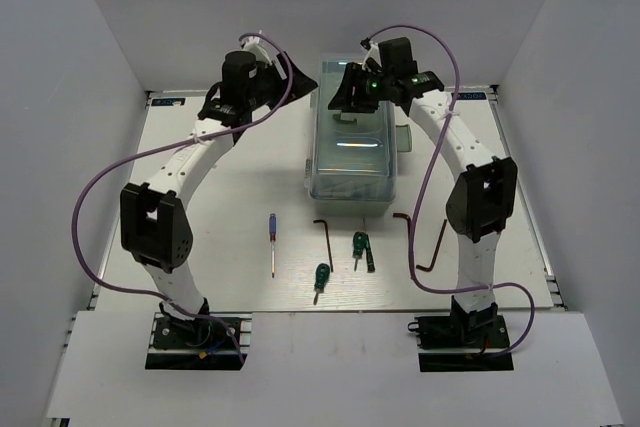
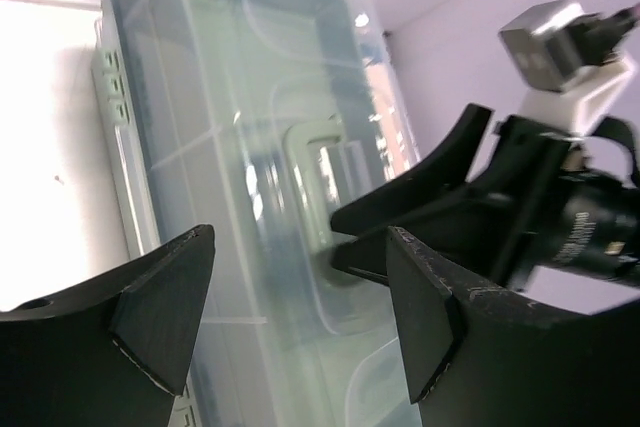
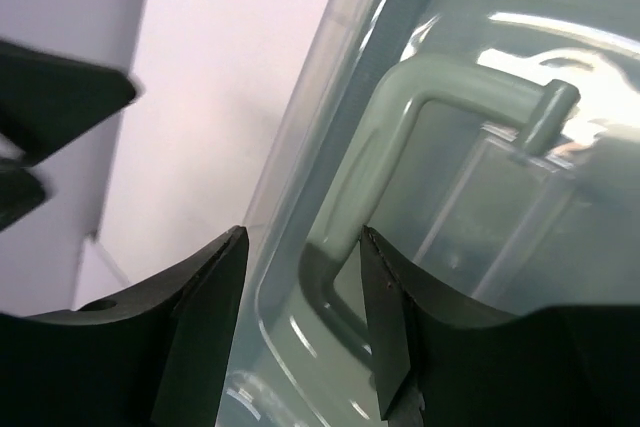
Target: Sort the tools into containers
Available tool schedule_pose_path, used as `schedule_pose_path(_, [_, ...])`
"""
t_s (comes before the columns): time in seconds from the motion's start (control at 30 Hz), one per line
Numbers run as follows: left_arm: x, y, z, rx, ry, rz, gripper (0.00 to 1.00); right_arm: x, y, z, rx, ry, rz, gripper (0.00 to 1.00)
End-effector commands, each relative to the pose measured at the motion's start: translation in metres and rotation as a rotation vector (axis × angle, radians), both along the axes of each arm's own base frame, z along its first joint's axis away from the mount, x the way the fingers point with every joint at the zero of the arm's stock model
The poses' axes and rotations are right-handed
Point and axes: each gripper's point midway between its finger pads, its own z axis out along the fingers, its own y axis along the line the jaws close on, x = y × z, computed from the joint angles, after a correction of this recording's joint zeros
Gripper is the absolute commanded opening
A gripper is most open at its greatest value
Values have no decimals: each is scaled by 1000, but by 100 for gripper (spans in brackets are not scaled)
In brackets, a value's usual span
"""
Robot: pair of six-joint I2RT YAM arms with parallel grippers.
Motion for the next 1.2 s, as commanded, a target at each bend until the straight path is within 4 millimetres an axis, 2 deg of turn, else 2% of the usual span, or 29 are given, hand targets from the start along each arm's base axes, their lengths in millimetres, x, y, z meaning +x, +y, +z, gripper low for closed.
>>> schedule_pose_path(0.0, [-6, 10, 48, -24, -129, 40, 79, 13, -8, -11, -157, -72, -78, 55])
schedule_pose_path(0.03, [-7, 13, 53, -18, -145, 51, 79, 16, -15, -17, -205, -74, -119, 55])
schedule_pose_path(0.1, [-7, 15, 58, -8, -162, 59, 79, 12, -12, -20, -236, -81, -118, 54])
schedule_pose_path(0.17, [-5, 20, 62, -3, -176, 67, 79, 14, -18, -22, -275, -87, -153, 54])
schedule_pose_path(0.27, [-5, 20, 67, -7, -186, 67, 79, 8, -9, -23, -274, -77, -136, 54])
schedule_pose_path(0.37, [-3, 18, 69, -13, -196, 57, 79, 4, -2, -36, -266, -31, -120, 54])
schedule_pose_path(0.4, [-2, 15, 63, -11, -184, 46, 79, 0, 4, -39, -235, -7, -92, 54])
schedule_pose_path(0.5, [-3, 8, 78, -31, -216, 6, 79, -8, 19, -41, -133, 66, -49, 54])
schedule_pose_path(0.53, [2, 5, 70, -28, -202, -3, 79, -10, 21, -39, -112, 75, -39, 54])
schedule_pose_path(0.67, [6, -8, 71, -59, -194, -63, 79, -14, 37, -21, 28, 104, 27, 54])
schedule_pose_path(0.8, [13, -20, 61, -84, -163, -114, 79, -12, 40, -10, 108, 111, 54, 52])
schedule_pose_path(0.87, [16, -24, 55, -88, -133, -125, 79, -11, 38, -9, 127, 128, 52, 52])
schedule_pose_path(0.9, [17, -26, 60, -91, -138, -135, 79, -12, 40, -6, 148, 122, 70, 51])
schedule_pose_path(1.07, [22, -31, 39, -88, -70, -155, 79, -10, 37, 3, 205, 131, 77, 50])
schedule_pose_path(1.13, [21, -31, 45, -88, -72, -155, 79, -7, 35, 4, 221, 133, 75, 50])
schedule_pose_path(1.17, [22, -33, 41, -88, -60, -165, 79, -8, 34, 6, 232, 135, 82, 48])
